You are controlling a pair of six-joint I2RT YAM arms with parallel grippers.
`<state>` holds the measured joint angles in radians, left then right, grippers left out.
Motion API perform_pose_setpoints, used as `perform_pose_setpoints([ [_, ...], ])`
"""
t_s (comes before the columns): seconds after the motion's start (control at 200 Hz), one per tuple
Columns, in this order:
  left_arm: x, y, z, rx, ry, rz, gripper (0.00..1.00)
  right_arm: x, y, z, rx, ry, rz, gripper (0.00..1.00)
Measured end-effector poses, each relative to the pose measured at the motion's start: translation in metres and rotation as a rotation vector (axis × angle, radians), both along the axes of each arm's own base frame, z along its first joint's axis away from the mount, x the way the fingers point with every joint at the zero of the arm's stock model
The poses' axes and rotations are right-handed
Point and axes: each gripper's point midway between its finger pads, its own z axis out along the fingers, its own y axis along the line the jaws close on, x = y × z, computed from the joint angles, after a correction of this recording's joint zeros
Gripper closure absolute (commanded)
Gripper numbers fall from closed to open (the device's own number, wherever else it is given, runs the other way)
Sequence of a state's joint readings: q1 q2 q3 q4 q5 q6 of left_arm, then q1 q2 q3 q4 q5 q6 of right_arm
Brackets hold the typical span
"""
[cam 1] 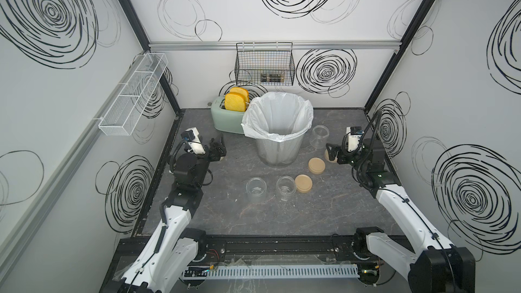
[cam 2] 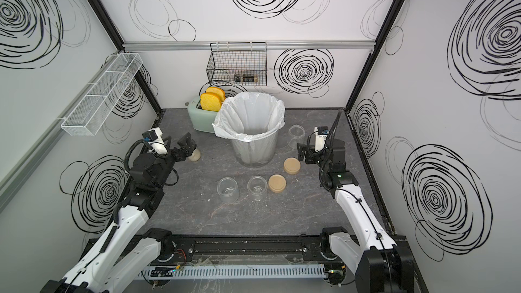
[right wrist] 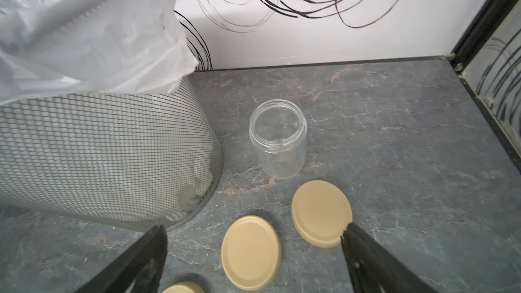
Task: Empty moldy rice from jars
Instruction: Reset both arms
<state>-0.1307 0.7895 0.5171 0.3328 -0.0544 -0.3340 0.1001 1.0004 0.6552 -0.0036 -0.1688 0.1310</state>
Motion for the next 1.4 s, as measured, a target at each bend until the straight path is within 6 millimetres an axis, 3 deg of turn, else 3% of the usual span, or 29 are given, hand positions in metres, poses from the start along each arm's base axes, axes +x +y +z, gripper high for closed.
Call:
perform_pose_setpoints([
  [0.225,-0.005,-0.005,-0.009,0.088,-0.04,0.014,0.04,-0.002,-0.021,-0.022,-0.008,-0.009,-0.088,0.02],
  [0.48,-0.01,-0.001,-0.051,0.171,-0.021,0.054,0.04,-0.008,-0.039,-0.055,-0.041,-0.016,-0.177,0.02],
  [0.73,-0.015,0.009,-0.107,0.229,0.026,0.098,0.04,-0.029,-0.054,-0.083,-0.08,-0.095,-0.248,0.02],
  [0.926,-0.006,0.015,-0.119,0.28,0.024,0.139,0.04,-0.03,-0.06,-0.099,-0.092,-0.106,-0.278,0.02],
  [1.161,-0.001,0.03,-0.146,0.324,0.073,0.186,0.04,-0.018,-0.072,-0.096,-0.114,-0.149,-0.332,0.02],
  [1.281,0.001,0.057,-0.145,0.284,0.035,0.269,0.04,-0.01,-0.084,-0.095,-0.12,-0.164,-0.374,0.02],
  [1.401,0.002,0.064,-0.172,0.286,0.099,0.269,0.04,-0.003,-0.091,-0.092,-0.116,-0.186,-0.402,0.02],
])
